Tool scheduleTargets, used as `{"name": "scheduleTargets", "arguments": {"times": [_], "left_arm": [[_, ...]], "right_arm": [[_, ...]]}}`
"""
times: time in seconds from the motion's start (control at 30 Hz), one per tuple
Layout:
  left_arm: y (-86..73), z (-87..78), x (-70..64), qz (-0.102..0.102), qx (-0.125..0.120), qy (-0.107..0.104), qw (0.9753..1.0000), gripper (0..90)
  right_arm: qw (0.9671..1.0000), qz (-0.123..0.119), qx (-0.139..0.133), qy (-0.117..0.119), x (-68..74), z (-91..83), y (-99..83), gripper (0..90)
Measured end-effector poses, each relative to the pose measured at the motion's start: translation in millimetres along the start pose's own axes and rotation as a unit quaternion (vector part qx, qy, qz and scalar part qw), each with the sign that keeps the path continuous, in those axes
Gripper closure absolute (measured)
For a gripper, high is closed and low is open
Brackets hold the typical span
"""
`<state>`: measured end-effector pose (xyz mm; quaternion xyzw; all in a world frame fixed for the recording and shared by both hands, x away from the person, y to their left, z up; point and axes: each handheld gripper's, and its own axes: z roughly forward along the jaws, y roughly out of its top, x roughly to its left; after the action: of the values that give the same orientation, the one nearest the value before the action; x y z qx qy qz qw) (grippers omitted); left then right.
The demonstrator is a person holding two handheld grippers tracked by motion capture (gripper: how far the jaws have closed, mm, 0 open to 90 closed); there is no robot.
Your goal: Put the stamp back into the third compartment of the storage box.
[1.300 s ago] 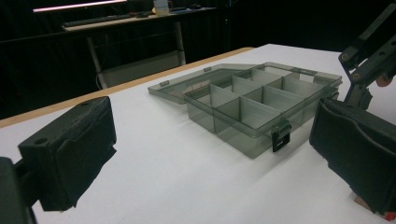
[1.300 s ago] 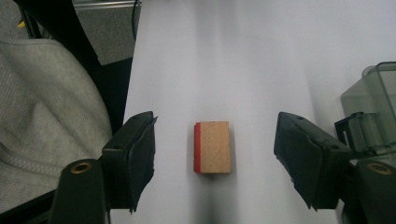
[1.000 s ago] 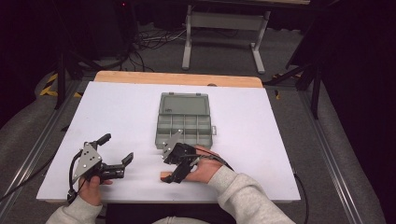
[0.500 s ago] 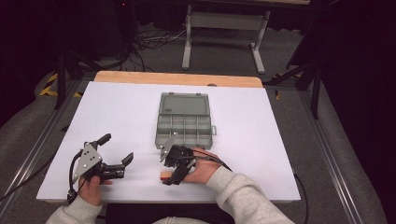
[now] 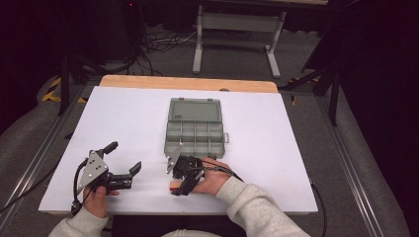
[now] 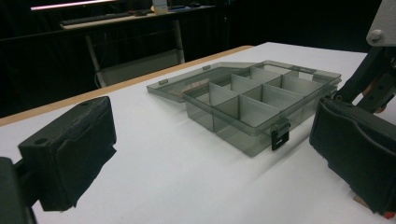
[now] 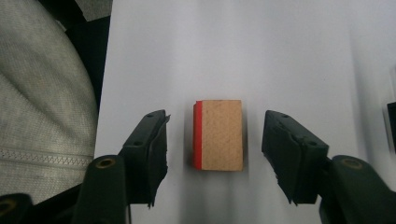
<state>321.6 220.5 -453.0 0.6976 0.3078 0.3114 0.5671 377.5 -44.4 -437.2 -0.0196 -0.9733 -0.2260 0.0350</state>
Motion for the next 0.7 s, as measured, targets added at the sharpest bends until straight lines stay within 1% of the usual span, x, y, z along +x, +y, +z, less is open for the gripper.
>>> {"name": "scheduleTargets", "arguments": {"times": [0.07,0.13,0.27,0.43,0.7], "left_arm": [[0.0,0.0,0.1,0.0,0.0,0.0,1.0,1.4],[0.0,0.0,0.1,0.0,0.0,0.0,1.0,1.4],[0.0,0.1,0.1,0.0,0.0,0.0,1.0,1.4],[-0.1,0.2,-0.3,0.0,-0.001,-0.001,1.0,1.4],[-0.1,0.1,-0.3,0.0,0.0,-0.001,1.0,1.4]], "right_arm": [[1.0,-0.003,0.0,-0.001,0.0,0.0,0.1,44.2],[1.0,-0.004,0.004,-0.003,0.2,0.1,0.1,50.1],[0.9999,-0.003,0.008,-0.006,0.4,0.5,0.0,57.0],[0.9998,-0.009,0.013,-0.015,1.5,0.7,0.0,64.4],[0.9995,-0.016,0.014,-0.025,3.4,0.2,0.1,65.8]]}}
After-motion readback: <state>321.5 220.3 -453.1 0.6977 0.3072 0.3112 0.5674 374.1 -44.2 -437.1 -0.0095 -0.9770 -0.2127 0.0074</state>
